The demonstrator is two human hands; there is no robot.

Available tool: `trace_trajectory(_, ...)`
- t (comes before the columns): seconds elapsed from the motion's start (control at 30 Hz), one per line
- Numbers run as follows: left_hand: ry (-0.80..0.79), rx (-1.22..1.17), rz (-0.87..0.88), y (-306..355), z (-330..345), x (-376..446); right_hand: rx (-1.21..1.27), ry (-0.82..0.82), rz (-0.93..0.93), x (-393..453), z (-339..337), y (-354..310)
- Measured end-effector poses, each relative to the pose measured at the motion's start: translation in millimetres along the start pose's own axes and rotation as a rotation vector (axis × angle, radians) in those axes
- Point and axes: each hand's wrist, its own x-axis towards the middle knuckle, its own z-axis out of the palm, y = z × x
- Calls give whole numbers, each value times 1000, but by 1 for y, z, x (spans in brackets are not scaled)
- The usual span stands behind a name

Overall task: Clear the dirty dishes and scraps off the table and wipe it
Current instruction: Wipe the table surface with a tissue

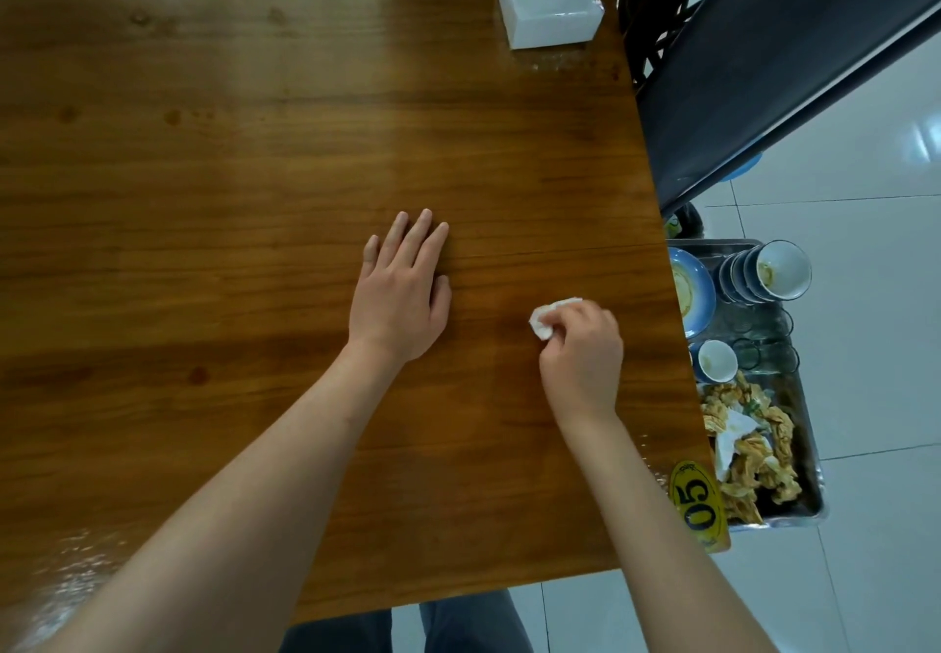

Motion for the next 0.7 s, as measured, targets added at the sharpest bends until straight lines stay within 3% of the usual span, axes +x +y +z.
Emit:
trace_trajectory(0.07,-1,-3,2,0,0,0,12,40,52,-1,1,-5)
trace_trajectory(0.2,-2,0,-3,-1,1,-1,60,-31,-133,-63,6,-19)
trace_trajectory(0.3,-2,1,2,0,0,-1,81,-96,-185,-64,2,-9)
trace_trajectory(0.43,7,-7,9,-1,1,0,74,-6,53,-29,1,-2)
trace_trajectory(0.5,6,-5,12,-2,2,0,73,11,85,-33,2,-9)
trace_trajectory(0.63,4,6,5,-2,2,-1,58,-92,-171,-81,1,-5)
trace_trajectory(0.7,-3,4,5,-2,3,-1,52,-101,-194,-84,-6,11)
